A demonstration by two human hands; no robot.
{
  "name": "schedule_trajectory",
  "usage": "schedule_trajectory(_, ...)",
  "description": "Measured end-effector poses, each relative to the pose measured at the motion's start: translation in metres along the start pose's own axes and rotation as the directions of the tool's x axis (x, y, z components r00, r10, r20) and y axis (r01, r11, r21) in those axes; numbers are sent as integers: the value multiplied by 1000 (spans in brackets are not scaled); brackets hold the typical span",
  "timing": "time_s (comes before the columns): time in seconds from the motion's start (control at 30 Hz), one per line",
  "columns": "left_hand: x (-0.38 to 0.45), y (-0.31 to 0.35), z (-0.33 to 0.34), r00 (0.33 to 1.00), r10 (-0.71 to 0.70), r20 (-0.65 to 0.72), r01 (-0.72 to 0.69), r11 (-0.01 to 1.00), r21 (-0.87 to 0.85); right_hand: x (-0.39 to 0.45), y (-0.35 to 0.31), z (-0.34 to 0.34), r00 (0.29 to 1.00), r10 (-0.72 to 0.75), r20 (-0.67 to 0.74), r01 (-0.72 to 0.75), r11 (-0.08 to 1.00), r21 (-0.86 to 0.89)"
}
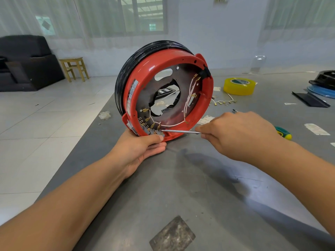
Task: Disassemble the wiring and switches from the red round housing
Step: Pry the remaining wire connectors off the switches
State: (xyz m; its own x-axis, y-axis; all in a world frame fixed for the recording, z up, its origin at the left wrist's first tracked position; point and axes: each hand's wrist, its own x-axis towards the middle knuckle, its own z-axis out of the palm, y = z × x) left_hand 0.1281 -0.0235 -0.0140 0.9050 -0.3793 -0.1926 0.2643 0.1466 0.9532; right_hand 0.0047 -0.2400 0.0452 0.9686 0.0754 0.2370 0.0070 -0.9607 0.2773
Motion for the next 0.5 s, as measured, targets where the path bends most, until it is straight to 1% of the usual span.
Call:
schedule_trajectory(0.1, 1, -1, 1, 1000, 29, 2, -29, 999, 17, -1, 1, 1, 1000, -2, 0, 2, 1000, 6)
schedule_trajectory(0.23, 2, -1, 0, 999, 45, -3, -45, 993, 107, 0, 2, 0, 1000, -6, 14, 6, 1000, 9)
schedule_trajectory(0.3, 3, -1, 0, 999, 42, -1, -41, 991, 125, 0, 2, 0, 1000, -7, 28, 7, 1000, 6)
schedule_trajectory(0.4, 2, 1, -1, 1000, 20, -12, -19, 995, 94, -2, -2, 3, 999, 2, 32, -2, 1000, -9)
schedule_trajectory(0.5, 1, 3, -1, 1000, -3, -26, 4, 1000, 28, -3, -11, 12, 1000, 21, -8, -21, 999, -41)
